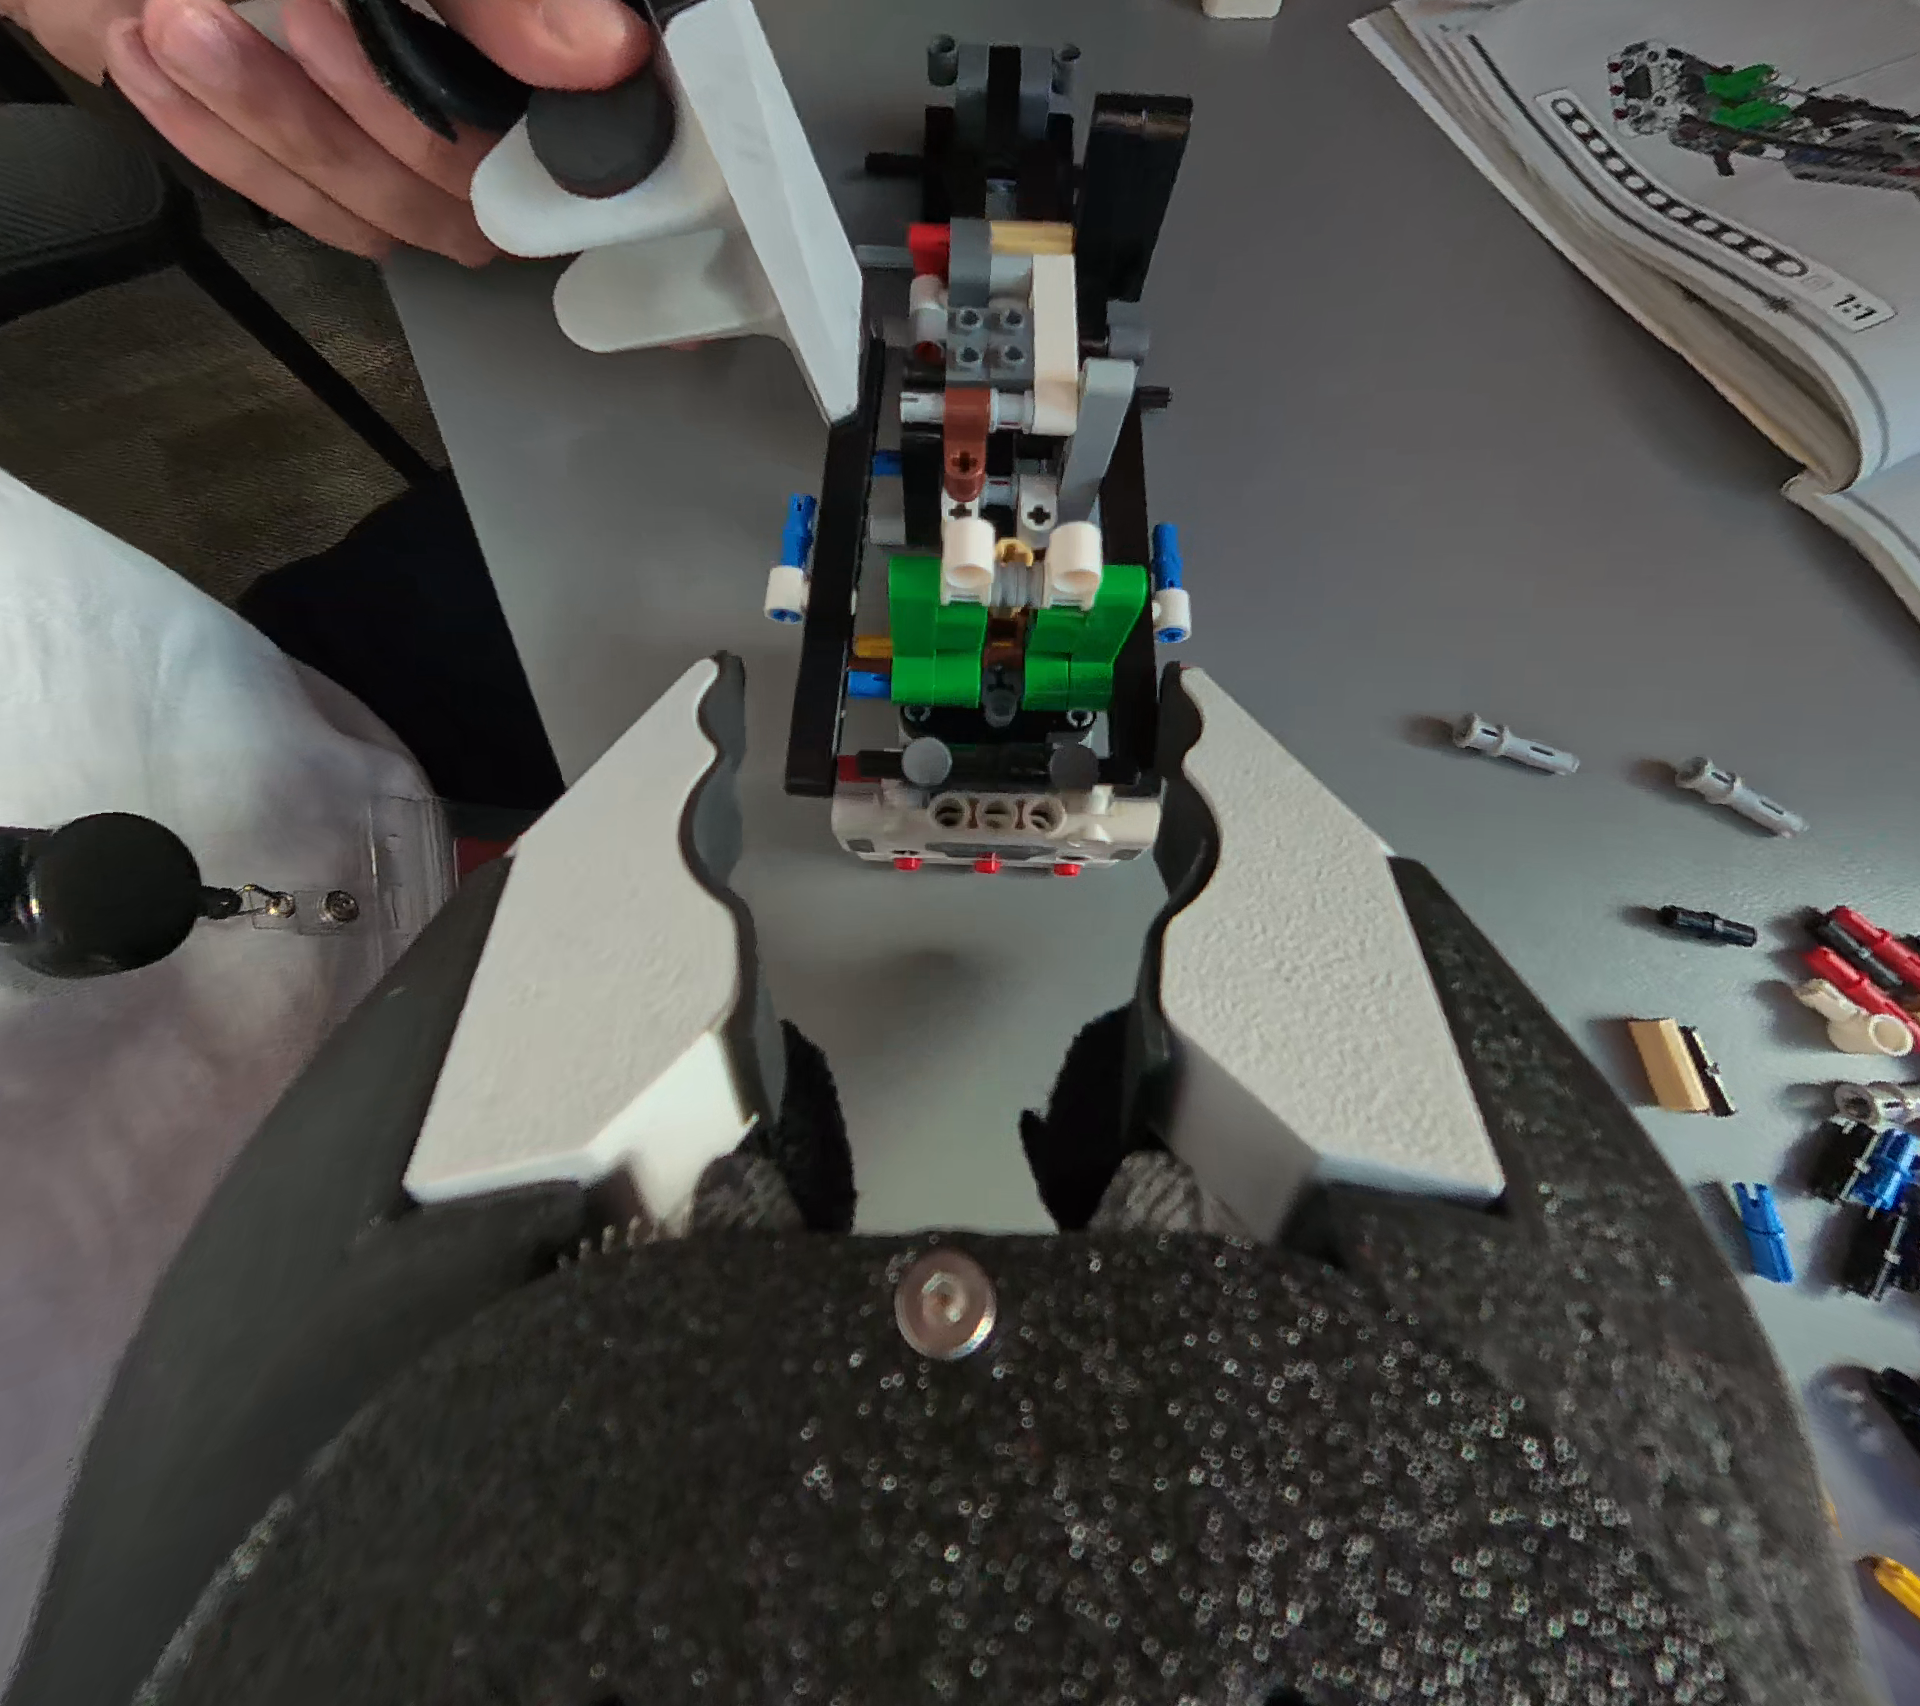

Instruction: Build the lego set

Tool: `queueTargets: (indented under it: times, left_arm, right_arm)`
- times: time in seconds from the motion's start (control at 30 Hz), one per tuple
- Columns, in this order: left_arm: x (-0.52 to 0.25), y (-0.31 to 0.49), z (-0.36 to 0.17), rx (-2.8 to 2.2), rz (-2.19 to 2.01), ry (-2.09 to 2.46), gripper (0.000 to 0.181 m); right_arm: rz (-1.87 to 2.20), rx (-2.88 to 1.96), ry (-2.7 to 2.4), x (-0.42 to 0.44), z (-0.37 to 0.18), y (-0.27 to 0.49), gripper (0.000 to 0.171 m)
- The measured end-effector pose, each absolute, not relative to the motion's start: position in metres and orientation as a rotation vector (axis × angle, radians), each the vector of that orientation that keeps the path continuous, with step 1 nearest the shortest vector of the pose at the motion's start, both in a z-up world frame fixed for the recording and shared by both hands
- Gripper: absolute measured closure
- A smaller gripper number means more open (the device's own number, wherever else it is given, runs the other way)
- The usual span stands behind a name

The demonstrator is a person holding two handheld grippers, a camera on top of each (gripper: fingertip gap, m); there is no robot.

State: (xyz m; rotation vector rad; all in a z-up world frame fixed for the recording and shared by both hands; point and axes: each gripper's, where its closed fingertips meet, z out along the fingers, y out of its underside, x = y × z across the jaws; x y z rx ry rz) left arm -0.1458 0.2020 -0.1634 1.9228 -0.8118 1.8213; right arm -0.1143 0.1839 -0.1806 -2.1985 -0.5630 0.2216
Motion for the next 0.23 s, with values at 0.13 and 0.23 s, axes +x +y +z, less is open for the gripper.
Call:
queueTargets:
  times: [0.13, 0.23]
  left_arm:
    - [-0.1442, 0.2008, -0.1645, 1.941, 1.832, -0.764, 0.176]
    - [-0.1439, 0.2016, -0.1652, 1.949, 1.835, -0.733, 0.176]
  right_arm:
    - [0.12, -2.229, -0.593, -0.1081, -0.1856, 0.1875, 0.098]
    - [0.133, -2.229, -0.603, -0.1072, -0.1853, 0.1888, 0.1]
